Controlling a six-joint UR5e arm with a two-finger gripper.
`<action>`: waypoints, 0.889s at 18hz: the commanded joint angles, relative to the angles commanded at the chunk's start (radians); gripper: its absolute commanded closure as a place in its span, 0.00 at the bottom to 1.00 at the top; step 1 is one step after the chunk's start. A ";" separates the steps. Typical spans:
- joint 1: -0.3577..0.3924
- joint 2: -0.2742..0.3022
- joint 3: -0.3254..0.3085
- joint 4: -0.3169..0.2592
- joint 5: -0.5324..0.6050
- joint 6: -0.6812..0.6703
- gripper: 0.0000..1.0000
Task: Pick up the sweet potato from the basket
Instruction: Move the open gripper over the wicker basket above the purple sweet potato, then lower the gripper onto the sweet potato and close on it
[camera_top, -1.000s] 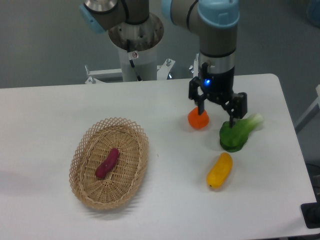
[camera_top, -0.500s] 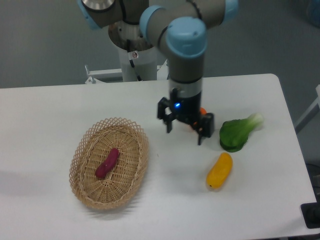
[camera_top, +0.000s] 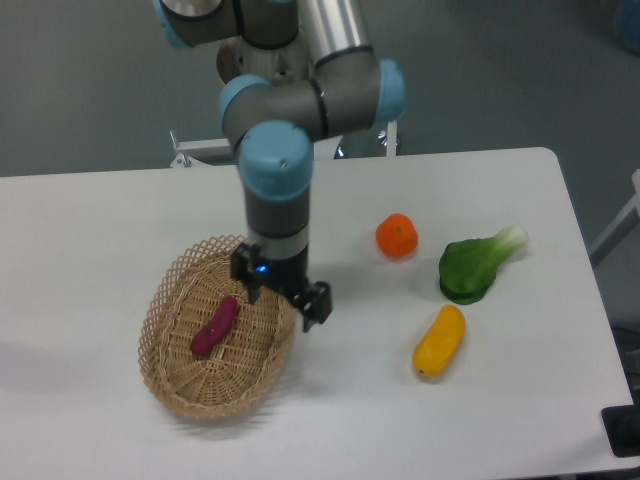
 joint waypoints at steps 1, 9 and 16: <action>-0.011 -0.017 0.000 0.002 0.000 0.000 0.00; -0.074 -0.043 -0.055 0.054 0.006 -0.028 0.00; -0.089 -0.078 -0.055 0.091 0.017 -0.089 0.00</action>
